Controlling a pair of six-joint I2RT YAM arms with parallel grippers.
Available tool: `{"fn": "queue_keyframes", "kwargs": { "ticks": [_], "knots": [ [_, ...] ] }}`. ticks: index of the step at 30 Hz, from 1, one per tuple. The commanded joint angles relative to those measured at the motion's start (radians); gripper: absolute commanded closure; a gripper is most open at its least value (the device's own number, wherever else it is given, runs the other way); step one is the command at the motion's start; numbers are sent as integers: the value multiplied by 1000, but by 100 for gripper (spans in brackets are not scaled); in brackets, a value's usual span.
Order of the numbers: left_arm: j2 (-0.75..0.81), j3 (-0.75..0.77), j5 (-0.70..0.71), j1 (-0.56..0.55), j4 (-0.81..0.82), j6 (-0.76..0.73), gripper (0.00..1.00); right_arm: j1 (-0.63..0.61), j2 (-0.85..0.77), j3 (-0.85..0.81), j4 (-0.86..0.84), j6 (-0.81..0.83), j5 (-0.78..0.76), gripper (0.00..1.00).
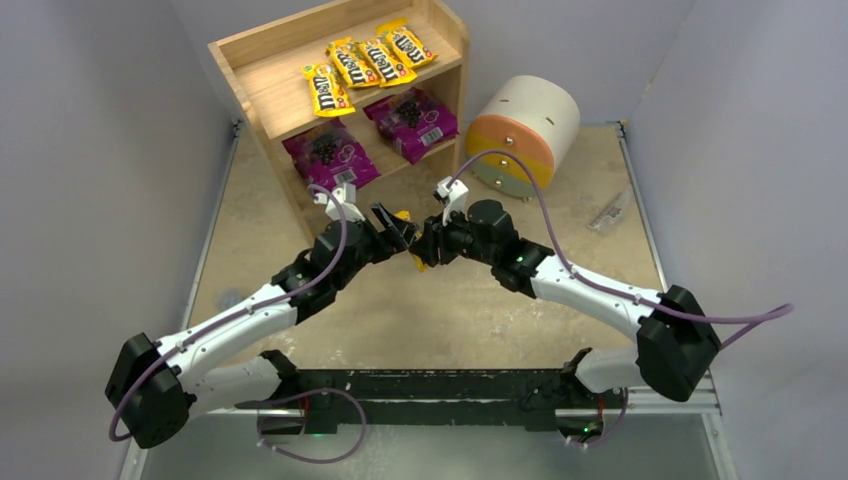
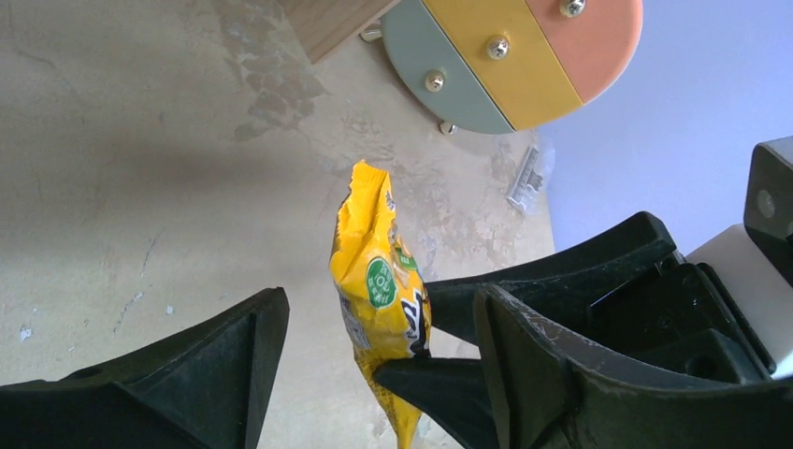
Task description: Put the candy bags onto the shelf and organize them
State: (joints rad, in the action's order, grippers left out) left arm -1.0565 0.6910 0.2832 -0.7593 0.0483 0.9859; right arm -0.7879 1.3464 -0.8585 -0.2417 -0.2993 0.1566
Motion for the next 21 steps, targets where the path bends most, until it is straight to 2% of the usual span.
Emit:
{"fn": "queue_keyframes", "kwargs": {
  "ticks": [1, 6, 10, 14, 17, 21],
  "knots": [
    [-10, -5, -28, 5, 69, 24, 29, -9, -23, 0, -69, -16, 55, 55],
    [-19, -5, -58, 6, 81, 31, 51, -10, -19, -18, -74, -20, 52, 55],
    [-28, -4, -79, 6, 93, 37, 61, -11, -19, -20, -95, -29, 63, 56],
    [-32, 6, -84, 7, 92, 33, 77, -11, -23, -29, -98, -23, 75, 55],
    [-26, 11, -80, 7, 88, 33, 89, -11, -31, -35, -83, -5, 69, 47],
    [-20, 39, -78, 11, 70, 25, 94, -11, -58, -30, -55, 40, 49, 35]
  ]
}}
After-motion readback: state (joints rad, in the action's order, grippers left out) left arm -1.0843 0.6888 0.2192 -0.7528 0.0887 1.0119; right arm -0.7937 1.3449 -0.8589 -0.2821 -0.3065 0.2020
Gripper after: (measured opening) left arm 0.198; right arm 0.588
